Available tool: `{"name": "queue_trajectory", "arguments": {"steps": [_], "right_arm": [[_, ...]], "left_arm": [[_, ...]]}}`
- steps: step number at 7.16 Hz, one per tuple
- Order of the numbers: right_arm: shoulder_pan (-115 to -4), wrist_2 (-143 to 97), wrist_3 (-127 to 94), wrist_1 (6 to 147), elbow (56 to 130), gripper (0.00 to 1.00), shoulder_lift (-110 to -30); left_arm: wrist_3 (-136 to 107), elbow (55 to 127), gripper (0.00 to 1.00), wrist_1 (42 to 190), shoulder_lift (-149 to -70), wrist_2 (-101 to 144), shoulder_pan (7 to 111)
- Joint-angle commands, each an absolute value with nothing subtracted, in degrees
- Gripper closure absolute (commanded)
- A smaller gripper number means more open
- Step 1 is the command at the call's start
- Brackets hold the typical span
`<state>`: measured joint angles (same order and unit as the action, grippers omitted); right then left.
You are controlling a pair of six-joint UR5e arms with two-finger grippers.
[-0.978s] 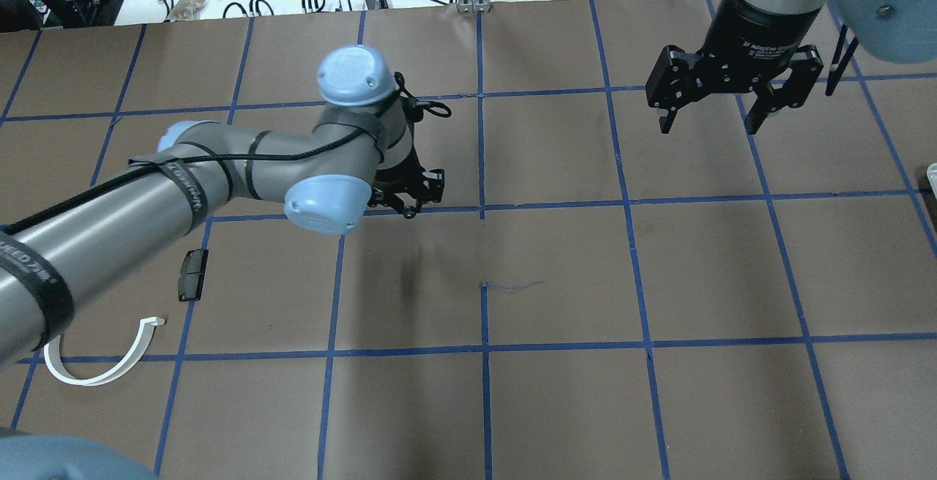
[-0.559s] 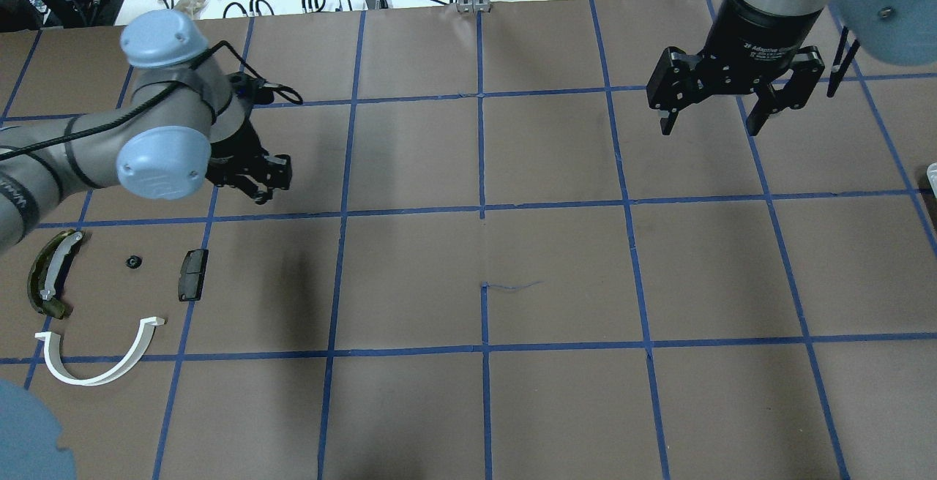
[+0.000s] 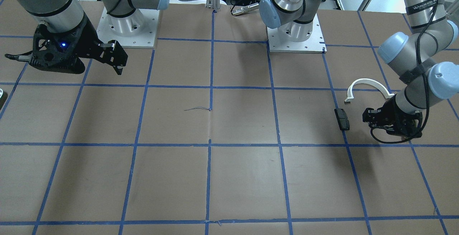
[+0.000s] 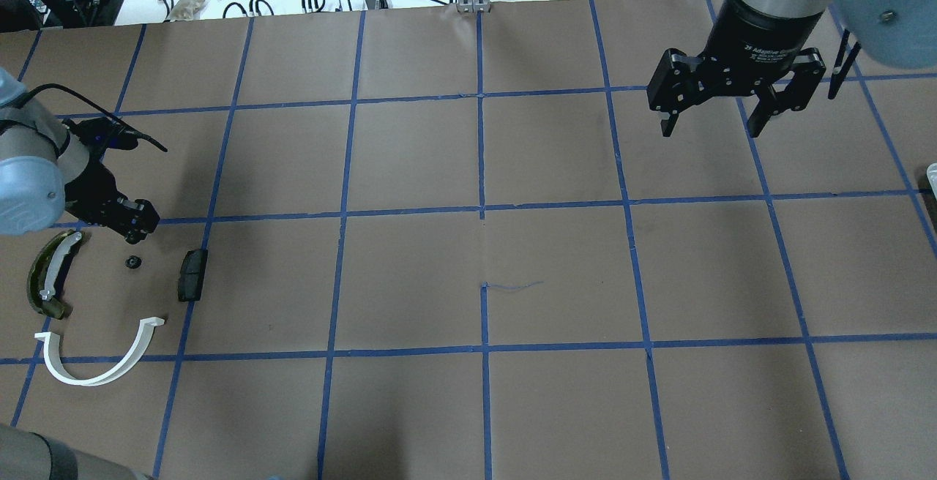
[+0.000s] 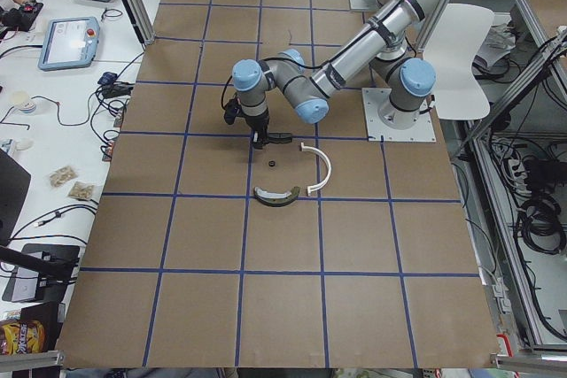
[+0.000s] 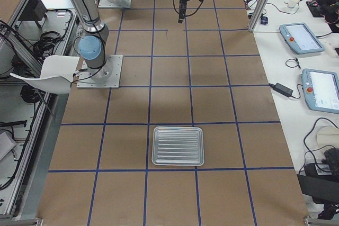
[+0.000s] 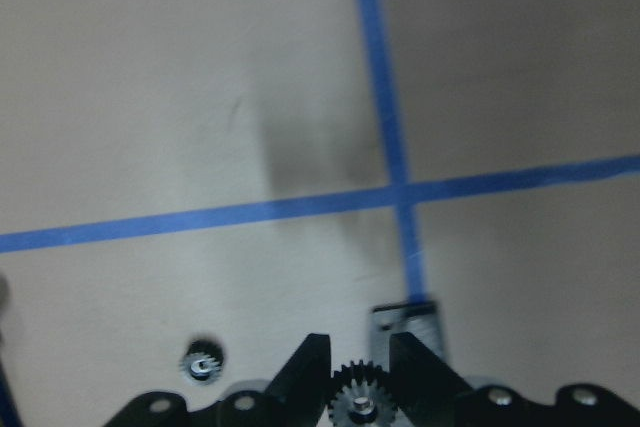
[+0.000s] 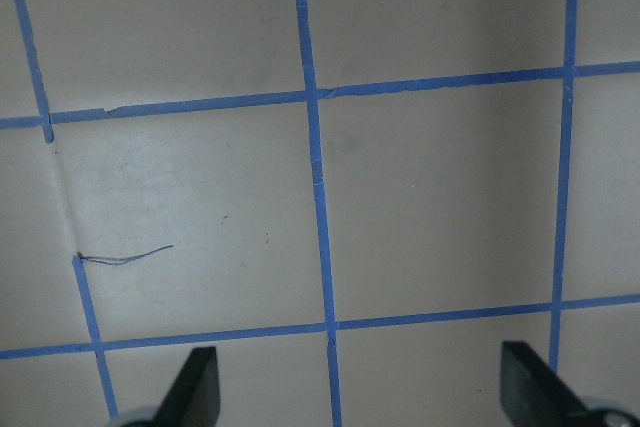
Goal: Place bearing gear from tray to pile
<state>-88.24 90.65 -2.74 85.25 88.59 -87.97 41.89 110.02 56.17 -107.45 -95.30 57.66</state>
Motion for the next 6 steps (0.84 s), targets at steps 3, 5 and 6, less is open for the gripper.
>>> {"name": "queue_trajectory", "arguments": {"steps": [3,5,6], "right_arm": [[-88.24,90.61,-2.81,85.25,88.59,0.0,-87.98],[-88.24,90.53,-2.81,85.25,88.59,0.0,-88.07],[-88.24,90.53,-2.81,85.25,88.59,0.0,-88.07]], "left_arm": [[43.07,114.26,0.94,49.92,-108.63,-94.92,55.72],[43.59,114.26,0.38,49.83,-109.33,-95.01,55.55],[43.07,113.13,0.21,50.01,-109.34,-94.75,55.55]]}}
